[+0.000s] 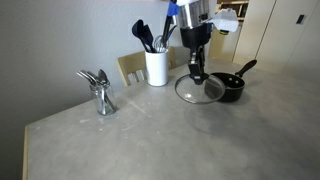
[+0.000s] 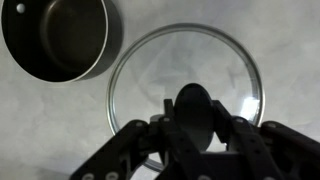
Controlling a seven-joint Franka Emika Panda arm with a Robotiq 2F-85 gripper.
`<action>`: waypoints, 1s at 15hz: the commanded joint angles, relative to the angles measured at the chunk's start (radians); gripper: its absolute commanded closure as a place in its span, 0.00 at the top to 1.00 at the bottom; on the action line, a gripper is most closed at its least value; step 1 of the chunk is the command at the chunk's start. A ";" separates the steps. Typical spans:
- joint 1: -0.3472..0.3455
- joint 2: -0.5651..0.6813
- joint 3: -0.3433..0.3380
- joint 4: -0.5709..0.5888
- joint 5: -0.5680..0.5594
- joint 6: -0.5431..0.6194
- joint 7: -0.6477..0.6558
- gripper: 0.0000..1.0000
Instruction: Pick up the lid and put it on the pot
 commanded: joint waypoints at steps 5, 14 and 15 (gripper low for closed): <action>-0.063 -0.095 0.001 -0.166 -0.005 0.153 -0.085 0.15; -0.225 -0.212 -0.022 -0.363 0.027 0.332 -0.390 0.15; -0.247 -0.229 -0.027 -0.390 0.039 0.354 -0.432 0.15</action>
